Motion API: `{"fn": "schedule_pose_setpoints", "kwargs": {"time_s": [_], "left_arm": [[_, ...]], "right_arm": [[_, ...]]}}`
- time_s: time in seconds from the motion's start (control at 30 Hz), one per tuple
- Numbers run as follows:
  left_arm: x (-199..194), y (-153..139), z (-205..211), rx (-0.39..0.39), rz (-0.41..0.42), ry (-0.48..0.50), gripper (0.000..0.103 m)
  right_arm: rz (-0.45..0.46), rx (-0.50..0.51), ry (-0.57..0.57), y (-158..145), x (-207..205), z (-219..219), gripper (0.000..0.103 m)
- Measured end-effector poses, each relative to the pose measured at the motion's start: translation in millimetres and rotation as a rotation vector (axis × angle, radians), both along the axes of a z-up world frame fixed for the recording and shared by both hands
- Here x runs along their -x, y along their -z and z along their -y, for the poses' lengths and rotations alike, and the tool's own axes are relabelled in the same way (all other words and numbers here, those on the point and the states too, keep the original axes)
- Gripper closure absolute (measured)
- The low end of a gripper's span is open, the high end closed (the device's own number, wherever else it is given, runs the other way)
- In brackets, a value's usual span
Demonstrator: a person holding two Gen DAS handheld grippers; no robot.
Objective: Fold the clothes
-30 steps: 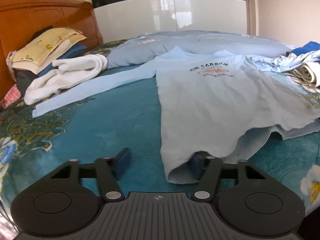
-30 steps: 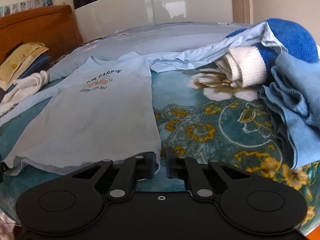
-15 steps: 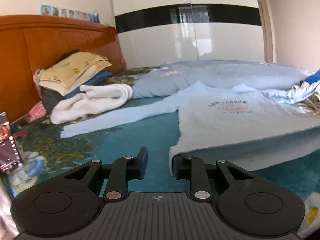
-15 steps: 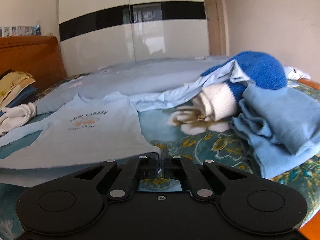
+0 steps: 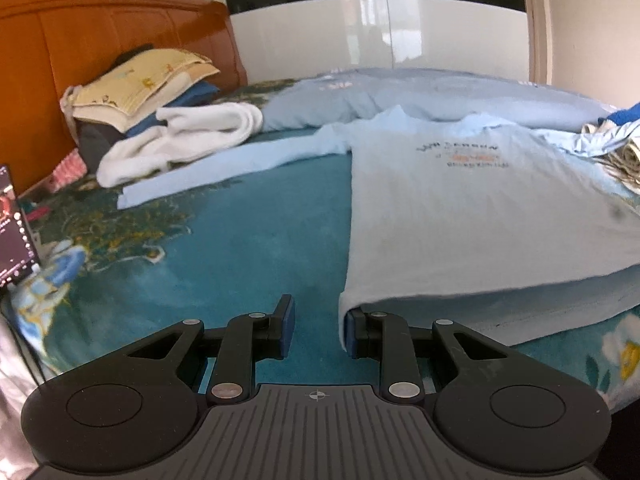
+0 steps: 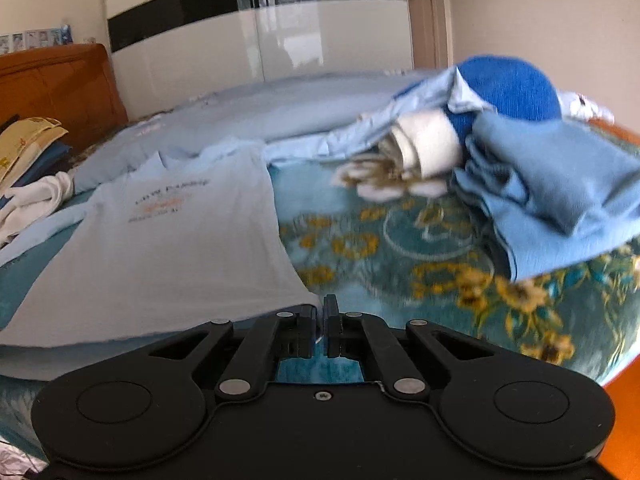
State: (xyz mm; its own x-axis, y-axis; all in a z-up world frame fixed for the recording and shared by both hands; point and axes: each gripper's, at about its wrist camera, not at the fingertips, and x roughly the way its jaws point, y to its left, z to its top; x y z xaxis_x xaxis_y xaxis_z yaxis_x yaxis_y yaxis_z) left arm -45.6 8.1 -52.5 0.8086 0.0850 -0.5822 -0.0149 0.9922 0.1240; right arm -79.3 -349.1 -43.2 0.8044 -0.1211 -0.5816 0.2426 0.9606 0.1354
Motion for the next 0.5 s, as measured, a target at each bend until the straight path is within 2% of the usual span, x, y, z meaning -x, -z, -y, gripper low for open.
{"fn": "schedule_pose_setpoints", "kwargs": {"time_s": [0.2, 0.5], "left_arm": [[2.0, 3.0, 0.5, -0.01, -0.015, 0.002, 0.077], [2.0, -0.3, -4.0, -0.005, -0.026, -0.014, 0.054]], "right_arm": [[-0.046, -0.018, -0.012, 7.1, -3.9, 0.1, 0.101], [-0.071, -0.011, -0.023, 7.4, -7.4, -1.3, 0.097]]}}
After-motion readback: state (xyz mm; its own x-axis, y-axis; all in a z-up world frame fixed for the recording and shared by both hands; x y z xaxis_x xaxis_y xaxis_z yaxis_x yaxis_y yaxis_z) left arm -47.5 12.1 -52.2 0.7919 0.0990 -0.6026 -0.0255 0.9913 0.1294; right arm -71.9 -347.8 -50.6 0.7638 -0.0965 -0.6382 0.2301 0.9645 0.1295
